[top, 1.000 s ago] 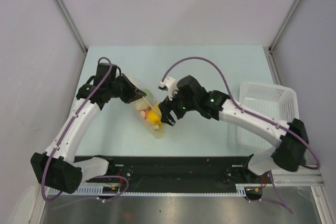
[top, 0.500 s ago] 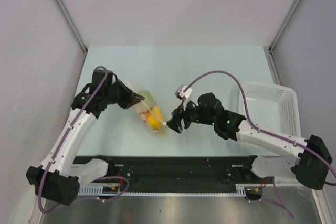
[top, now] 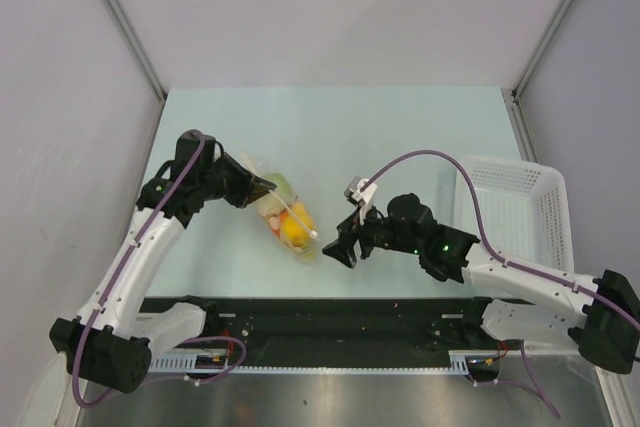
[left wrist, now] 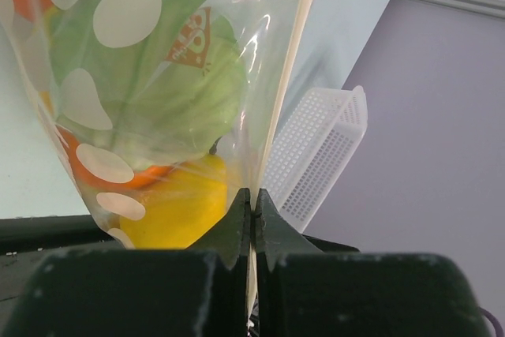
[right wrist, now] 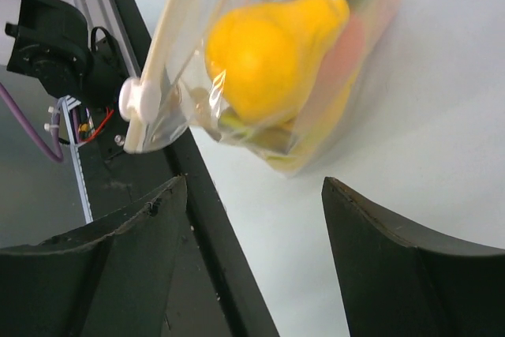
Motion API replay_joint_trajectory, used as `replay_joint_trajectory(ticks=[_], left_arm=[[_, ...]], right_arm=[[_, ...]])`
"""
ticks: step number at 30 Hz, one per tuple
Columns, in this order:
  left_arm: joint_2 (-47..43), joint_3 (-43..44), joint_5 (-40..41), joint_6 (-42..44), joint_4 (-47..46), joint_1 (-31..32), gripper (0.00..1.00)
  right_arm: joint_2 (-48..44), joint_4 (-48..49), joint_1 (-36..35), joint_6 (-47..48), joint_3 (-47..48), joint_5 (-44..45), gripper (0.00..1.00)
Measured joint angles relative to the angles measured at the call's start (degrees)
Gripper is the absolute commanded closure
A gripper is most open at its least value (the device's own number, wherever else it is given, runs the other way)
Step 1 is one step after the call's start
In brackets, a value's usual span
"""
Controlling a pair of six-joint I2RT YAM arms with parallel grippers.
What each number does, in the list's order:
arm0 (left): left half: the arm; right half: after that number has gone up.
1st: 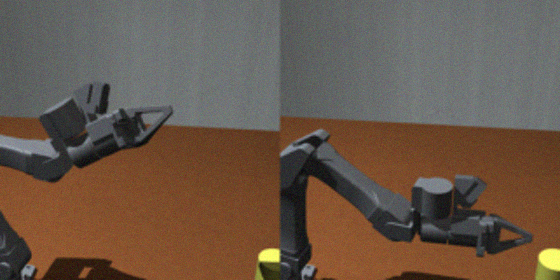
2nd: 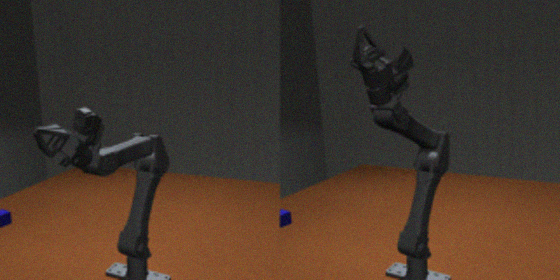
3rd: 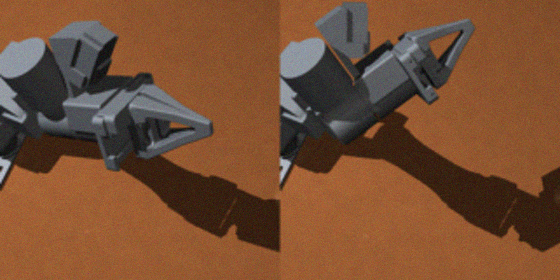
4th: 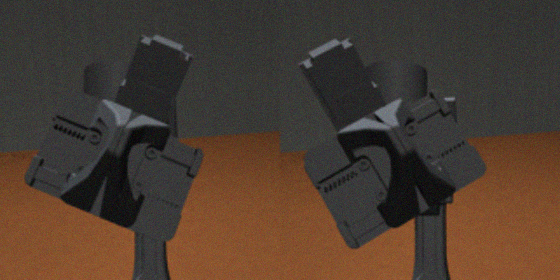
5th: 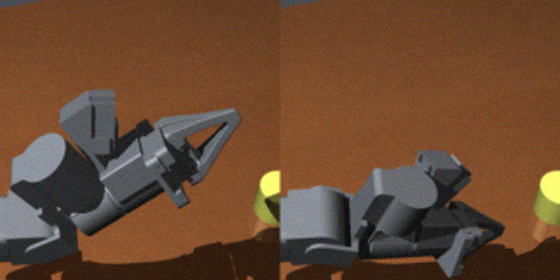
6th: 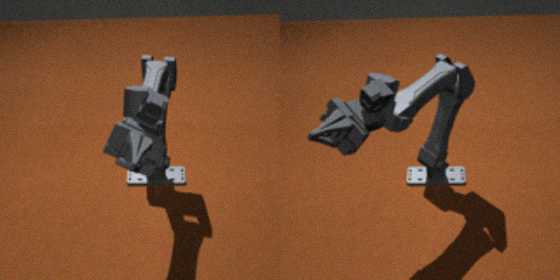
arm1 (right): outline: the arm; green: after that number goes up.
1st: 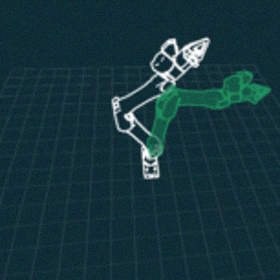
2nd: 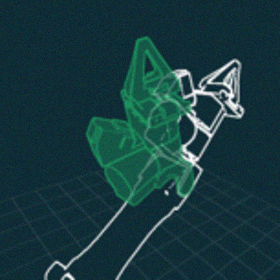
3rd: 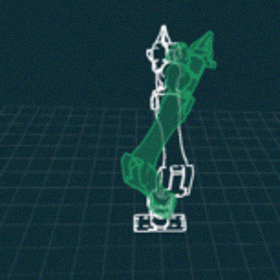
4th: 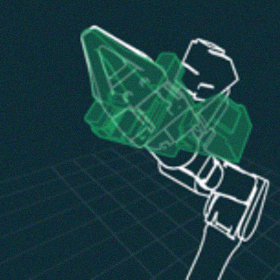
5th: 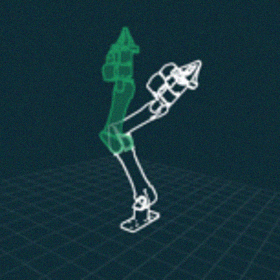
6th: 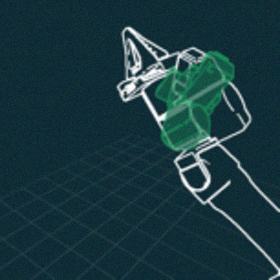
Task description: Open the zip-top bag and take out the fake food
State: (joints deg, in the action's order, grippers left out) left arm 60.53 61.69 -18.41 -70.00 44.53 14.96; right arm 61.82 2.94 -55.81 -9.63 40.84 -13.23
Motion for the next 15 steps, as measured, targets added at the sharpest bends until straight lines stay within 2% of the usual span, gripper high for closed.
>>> replay_joint_trajectory(ticks=[5,15], left_arm=[[-0.2,0.0,0.0,-0.5,-0.1,0.0,1.00],[-1.3,-1.2,0.2,-0.8,-0.7,0.0,1.00]], right_arm=[[-1.8,0.2,-1.7,0.1,-1.5,0.5,0.26],[3.6,3.0,-2.6,0.9,1.1,0.3,0.35]])
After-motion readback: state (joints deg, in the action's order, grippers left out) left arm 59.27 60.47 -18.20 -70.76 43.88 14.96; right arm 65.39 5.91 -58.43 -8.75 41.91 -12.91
